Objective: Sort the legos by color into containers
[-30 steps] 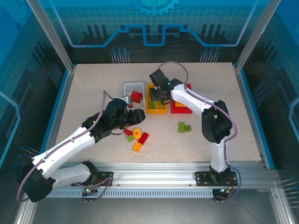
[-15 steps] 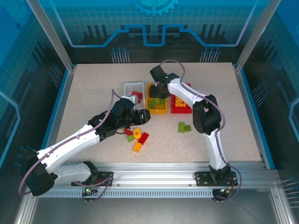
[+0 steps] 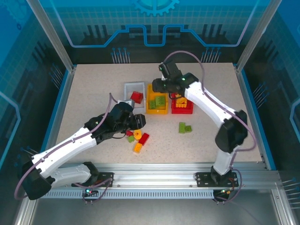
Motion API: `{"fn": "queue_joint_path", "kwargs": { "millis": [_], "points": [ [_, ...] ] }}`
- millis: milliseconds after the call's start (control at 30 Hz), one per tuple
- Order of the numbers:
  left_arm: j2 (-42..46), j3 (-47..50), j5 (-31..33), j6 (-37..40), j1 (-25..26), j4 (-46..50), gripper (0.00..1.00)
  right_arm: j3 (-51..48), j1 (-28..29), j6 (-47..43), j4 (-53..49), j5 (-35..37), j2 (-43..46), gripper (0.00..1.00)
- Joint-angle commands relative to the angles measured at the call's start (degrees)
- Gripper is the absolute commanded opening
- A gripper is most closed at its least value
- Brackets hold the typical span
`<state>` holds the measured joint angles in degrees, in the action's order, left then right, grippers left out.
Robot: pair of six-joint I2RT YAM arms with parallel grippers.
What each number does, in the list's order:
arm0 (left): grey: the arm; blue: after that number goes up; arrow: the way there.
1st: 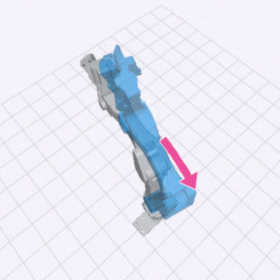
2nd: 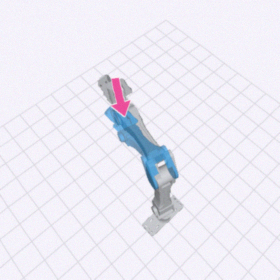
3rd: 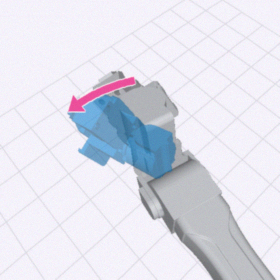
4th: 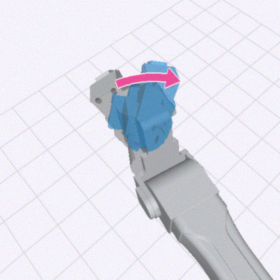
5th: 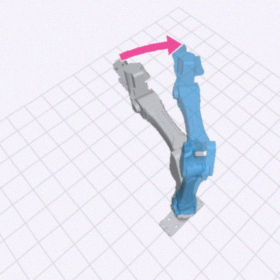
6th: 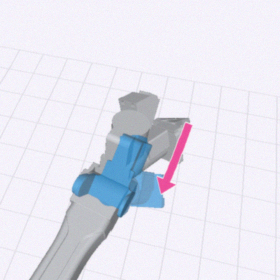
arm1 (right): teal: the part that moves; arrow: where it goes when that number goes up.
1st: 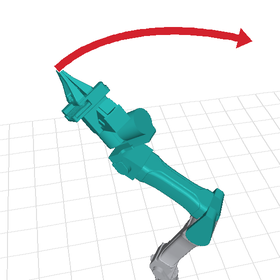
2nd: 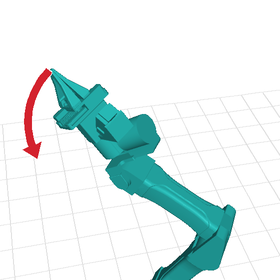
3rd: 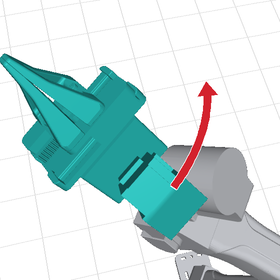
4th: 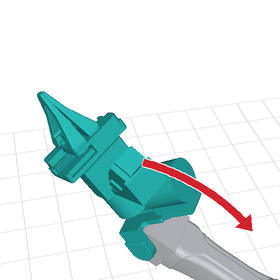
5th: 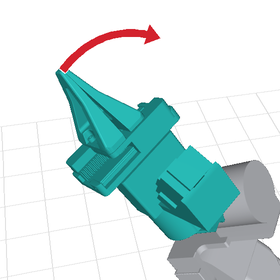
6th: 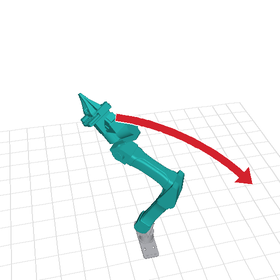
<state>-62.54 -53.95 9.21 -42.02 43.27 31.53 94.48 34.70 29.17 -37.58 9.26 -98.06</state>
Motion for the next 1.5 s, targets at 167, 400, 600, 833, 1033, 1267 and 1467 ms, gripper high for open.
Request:
{"fn": "queue_joint_path", "kwargs": {
  "millis": [167, 400, 600, 833, 1033, 1267, 1467],
  "points": [
    [-0.1, 0.7, -3.2, 4.3, 0.6, 6.3, 0.52, -25.3, 7.1, -2.1, 10.1, -5.0, 21.5, 0.52],
    [-11.1, -0.4, -2.9, 10.1, 5.7, 3.7, 0.54, -49.1, 16.8, 2.3, 15.8, -10.5, 38.4, 0.58],
    [-22.9, -5.6, 0.5, 14.1, 6.9, 2.2, 0.65, -60.8, 21.6, 9.6, 15.0, -7.7, 49.5, 0.62],
    [-34.8, -11.7, 3.7, 19.0, 6.8, 3.0, 0.67, -63.8, 22.1, 11.8, 10.6, -6.0, 58.0, 0.65],
    [-39.1, -11.4, 5.8, 19.2, 6.0, 3.3, 0.7, -63.8, 22.1, 11.8, 11.1, -7.3, 57.3, 0.66],
    [-39.9, -9.0, 6.4, 18.0, 6.0, 2.7, 0.7, -63.7, 22.1, 11.6, 12.3, -8.8, 55.6, 0.66],
    [-38.3, -7.3, 7.2, 17.0, 6.4, 2.2, 0.69, -63.9, 22.2, 12.1, 12.9, -8.5, 55.4, 0.66]
  ]
}}
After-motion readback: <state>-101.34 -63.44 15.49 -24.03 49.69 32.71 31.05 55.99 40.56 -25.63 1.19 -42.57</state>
